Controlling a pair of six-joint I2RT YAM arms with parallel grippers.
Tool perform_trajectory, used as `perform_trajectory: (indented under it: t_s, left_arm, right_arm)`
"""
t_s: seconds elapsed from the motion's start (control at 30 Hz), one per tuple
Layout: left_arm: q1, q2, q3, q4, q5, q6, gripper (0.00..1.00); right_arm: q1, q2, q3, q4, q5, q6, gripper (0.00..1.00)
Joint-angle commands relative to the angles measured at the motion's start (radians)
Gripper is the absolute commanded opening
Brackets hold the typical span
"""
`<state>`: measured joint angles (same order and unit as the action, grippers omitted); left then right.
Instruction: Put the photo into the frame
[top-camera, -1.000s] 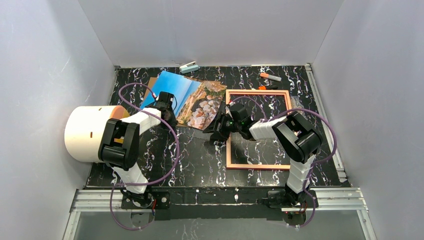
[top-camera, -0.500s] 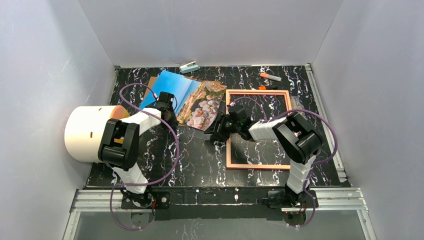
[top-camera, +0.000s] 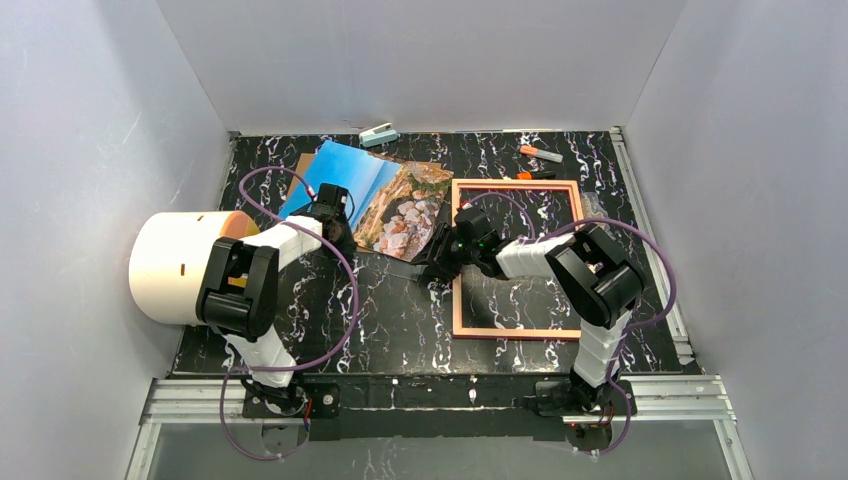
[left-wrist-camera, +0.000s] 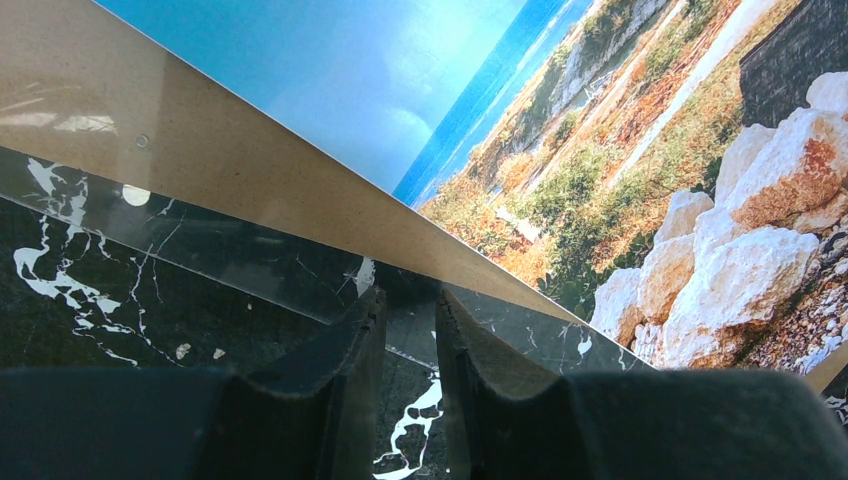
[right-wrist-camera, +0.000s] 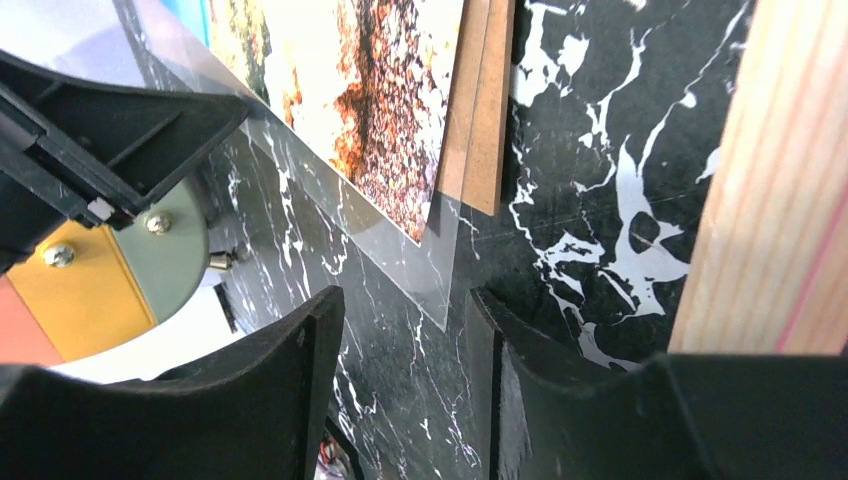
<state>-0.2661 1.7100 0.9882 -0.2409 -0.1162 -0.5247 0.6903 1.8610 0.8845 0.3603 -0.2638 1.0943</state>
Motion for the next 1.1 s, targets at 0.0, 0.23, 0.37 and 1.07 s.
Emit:
perform_trajectory:
  t_s: [0.0, 0.23, 0.37, 1.07]
  left_arm:
    - [-0.009, 0.007, -0.037, -0.094, 0.007, 0.005, 0.24]
    - [-0.009, 0.007, -0.04, -0.096, 0.005, 0.005, 0.24]
    - [-0.009, 0.017, -0.04, -0.095, 0.014, 0.003, 0.24]
    - [-0.009, 0.056, -0.074, -0.105, 0.029, -0.032, 0.22]
  right_arm:
    - [0.004, 0.019, 0.061, -0.179, 0.122, -0.001, 0.57]
    - [0.004, 0.077, 0.051, -0.053, 0.033, -0.009, 0.55]
    - [0.004, 0.099, 0.034, 0.032, -0.008, -0.013, 0.54]
    - [0.004, 0.159, -0.064, 0.493, -0.181, 0.134, 0.6]
